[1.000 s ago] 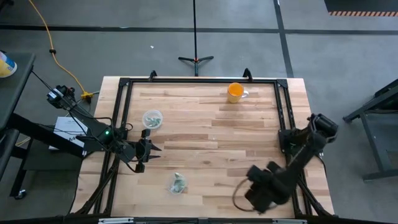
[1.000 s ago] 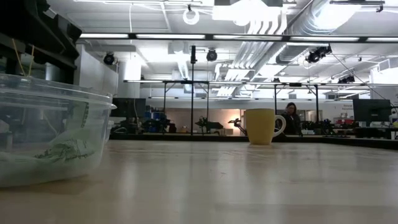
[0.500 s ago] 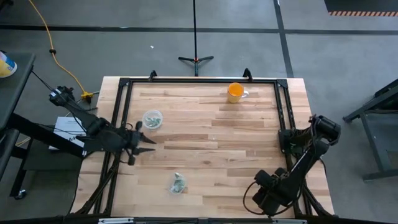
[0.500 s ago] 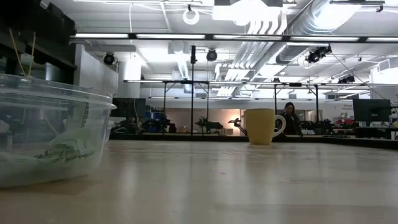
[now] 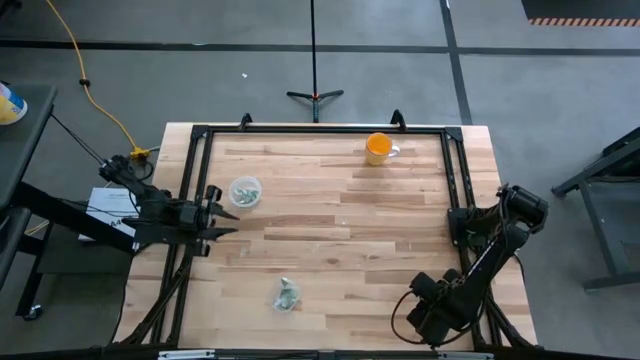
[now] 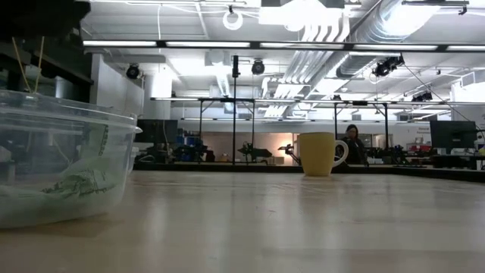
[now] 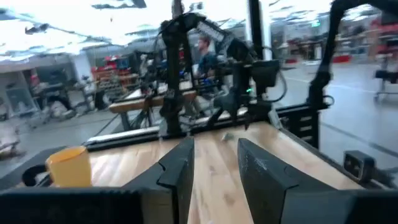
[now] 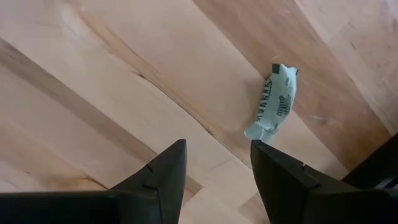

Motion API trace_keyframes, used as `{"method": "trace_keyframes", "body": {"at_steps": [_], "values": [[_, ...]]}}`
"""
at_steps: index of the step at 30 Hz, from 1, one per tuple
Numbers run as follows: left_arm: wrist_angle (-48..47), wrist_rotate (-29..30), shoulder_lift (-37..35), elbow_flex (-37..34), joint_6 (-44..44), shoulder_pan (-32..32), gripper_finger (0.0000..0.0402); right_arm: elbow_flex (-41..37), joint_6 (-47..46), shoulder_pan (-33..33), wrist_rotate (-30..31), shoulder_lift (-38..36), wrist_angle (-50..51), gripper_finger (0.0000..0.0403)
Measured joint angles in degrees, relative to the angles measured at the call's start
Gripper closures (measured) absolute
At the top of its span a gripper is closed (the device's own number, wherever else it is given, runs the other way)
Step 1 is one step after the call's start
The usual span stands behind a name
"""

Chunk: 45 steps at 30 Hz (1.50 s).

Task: Pick and place items into bin
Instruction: Put the stevia packet into the bottom transparent bin

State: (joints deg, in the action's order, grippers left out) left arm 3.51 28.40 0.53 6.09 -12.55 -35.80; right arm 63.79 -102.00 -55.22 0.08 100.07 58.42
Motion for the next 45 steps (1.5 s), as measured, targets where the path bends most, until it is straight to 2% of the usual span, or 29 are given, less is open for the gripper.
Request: {"method": "trace_keyframes", "body": {"at_steps": [6,10,17,23,30,37,41,45], "values": [[2.72,-13.74,0.91,0.57,0.55,10.81,0.0243,0.00,0.11,-0.33,1.16,-0.02,1.32,0.0233],[1.85,-19.33,2.61,0.02,3.67,20.96,0.0243,0.00,0.34,-0.29,1.93,-0.02,1.61,0.0234],[-7.25,-35.20,0.96,-0.22,7.27,34.25,0.0243,0.00,1.38,-0.75,3.66,-0.02,4.88,0.0233],[-8.58,-39.61,-0.14,-0.20,7.87,39.49,0.0243,-0.78,2.84,-0.39,5.96,-0.09,7.58,0.0233],[-10.54,-41.54,-0.12,-0.20,8.38,40.29,0.0243,-8.77,2.95,-0.02,4.16,-0.10,-2.56,0.0233],[-11.07,-41.13,-0.12,-0.20,9.83,40.29,0.0243,-12.74,2.93,0.11,2.91,-1.17,-8.26,0.0235],[-11.45,-41.08,-0.12,-0.20,10.83,40.29,0.0243,-13.11,3.29,0.11,3.25,-2.51,-8.72,0.0263],[-11.43,-41.06,-0.12,-0.20,11.35,40.29,0.0243,-13.37,3.44,0.13,3.29,-4.05,-8.83,0.0326]]}}
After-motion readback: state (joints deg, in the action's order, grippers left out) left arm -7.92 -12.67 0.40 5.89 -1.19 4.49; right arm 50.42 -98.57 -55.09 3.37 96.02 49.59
